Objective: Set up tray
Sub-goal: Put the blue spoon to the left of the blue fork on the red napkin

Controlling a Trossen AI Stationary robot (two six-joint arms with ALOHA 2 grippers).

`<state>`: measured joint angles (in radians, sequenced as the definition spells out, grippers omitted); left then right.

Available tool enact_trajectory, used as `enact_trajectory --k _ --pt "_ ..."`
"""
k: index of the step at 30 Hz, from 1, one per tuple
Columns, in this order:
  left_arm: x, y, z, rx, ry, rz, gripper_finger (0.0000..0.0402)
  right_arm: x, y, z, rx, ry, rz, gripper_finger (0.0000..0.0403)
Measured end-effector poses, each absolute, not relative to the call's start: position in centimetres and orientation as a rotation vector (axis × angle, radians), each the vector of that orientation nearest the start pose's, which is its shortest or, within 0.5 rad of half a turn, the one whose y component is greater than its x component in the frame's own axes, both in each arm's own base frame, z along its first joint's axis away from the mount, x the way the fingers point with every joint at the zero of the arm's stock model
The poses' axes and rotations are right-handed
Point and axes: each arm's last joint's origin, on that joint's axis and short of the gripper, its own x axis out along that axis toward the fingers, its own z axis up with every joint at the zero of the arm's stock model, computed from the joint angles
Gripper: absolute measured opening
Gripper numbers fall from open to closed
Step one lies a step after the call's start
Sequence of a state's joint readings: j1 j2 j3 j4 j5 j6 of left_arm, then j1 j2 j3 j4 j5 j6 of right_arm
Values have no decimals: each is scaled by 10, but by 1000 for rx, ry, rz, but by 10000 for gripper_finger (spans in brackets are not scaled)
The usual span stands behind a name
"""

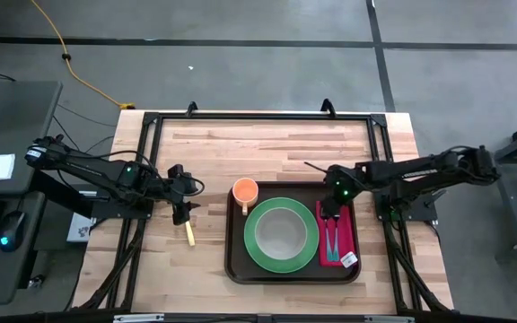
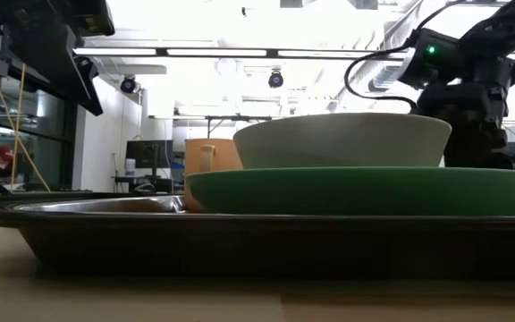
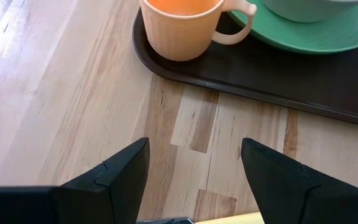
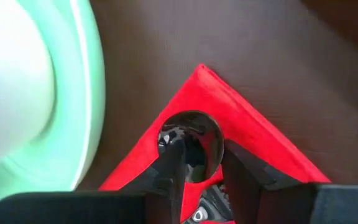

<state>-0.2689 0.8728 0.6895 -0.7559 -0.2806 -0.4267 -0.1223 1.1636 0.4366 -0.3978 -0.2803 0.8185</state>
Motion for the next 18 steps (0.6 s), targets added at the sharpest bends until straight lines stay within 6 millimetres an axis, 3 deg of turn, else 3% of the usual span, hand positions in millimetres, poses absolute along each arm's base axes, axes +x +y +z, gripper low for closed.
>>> enact_trajectory --k 18 --pt "155 -35 243 -152 891 175 282 157 -31 183 936 795 -383 83"
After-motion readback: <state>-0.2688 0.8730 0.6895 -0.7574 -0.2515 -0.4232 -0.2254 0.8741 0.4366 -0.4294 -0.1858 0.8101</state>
